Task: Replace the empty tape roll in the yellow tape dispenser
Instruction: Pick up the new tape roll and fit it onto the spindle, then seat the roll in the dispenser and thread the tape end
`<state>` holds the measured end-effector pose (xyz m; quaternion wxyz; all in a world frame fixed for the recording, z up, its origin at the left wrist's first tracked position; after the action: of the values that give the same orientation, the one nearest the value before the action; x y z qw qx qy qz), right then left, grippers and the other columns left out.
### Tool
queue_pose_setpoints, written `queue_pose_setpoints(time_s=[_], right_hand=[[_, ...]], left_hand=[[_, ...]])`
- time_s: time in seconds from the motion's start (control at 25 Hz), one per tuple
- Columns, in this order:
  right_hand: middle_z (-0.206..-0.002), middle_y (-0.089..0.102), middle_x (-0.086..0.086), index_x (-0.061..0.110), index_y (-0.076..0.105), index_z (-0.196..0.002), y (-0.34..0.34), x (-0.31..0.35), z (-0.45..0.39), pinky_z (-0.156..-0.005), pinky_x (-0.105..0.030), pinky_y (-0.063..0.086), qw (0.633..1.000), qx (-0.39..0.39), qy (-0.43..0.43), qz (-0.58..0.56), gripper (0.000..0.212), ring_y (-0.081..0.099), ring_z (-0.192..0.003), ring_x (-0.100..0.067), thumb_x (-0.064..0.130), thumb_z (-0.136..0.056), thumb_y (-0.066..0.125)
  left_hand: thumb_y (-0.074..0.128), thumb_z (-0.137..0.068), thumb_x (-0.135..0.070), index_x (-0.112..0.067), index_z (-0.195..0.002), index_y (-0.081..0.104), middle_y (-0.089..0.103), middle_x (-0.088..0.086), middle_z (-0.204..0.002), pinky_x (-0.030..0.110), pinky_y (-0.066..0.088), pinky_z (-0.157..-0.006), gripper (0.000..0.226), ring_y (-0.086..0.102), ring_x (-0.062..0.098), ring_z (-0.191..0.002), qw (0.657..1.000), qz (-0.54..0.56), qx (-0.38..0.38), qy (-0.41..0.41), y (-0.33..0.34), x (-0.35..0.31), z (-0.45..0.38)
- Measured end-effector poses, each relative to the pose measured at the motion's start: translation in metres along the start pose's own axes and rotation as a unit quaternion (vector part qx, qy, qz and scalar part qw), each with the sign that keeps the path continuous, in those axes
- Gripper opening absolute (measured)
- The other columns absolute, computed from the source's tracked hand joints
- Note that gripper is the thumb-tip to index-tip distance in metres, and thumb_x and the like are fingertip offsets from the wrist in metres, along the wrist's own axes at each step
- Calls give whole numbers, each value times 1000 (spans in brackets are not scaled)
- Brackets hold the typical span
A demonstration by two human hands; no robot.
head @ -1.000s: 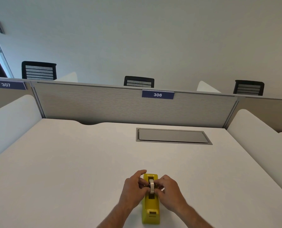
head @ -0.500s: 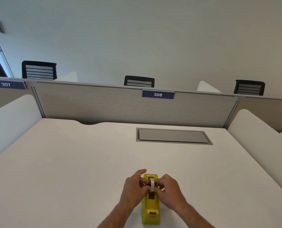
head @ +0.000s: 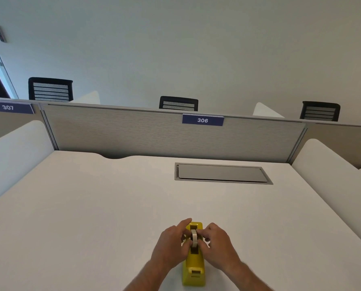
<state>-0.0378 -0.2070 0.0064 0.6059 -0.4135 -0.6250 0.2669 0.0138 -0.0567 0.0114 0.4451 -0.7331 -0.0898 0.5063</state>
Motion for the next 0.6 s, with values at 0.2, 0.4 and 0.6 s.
queue_pose_setpoints(time_s=[0.2,0.4,0.6], right_hand=[[-93,55,12,32,68,-117,-5,3,3,-62,-7,41,1000,-4,-11,-9,35,55,-79,-3,31,-81,64],[-113,55,21,37,57,-125,-9,10,5,-72,-10,49,997,5,-83,0,52,52,-101,0,42,-73,64],[-112,68,21,32,68,-111,-10,13,0,-80,-18,49,994,-2,-110,-12,25,54,-100,-4,27,-88,59]], left_hand=[[69,-82,-27,-30,-140,47,67,-15,-111,21,56,-83,62,63,9,-84,999,40,-6,15,2,9,2],[66,-73,-26,-33,-131,52,55,-16,-128,11,47,-92,60,53,-5,-110,997,66,1,32,6,11,1],[55,-72,-36,-38,-133,52,41,-16,-146,27,42,-111,61,39,2,-133,997,76,6,-6,13,15,1]])
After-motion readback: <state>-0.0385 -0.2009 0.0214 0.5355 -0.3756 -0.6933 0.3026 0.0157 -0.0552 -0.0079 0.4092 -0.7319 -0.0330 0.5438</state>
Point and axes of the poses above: each hand's wrist, its own z-axis away from the middle knuckle, its own y-axis out of the palm, x = y × z, the point moved 4 cm from there along -z, towards the middle knuckle
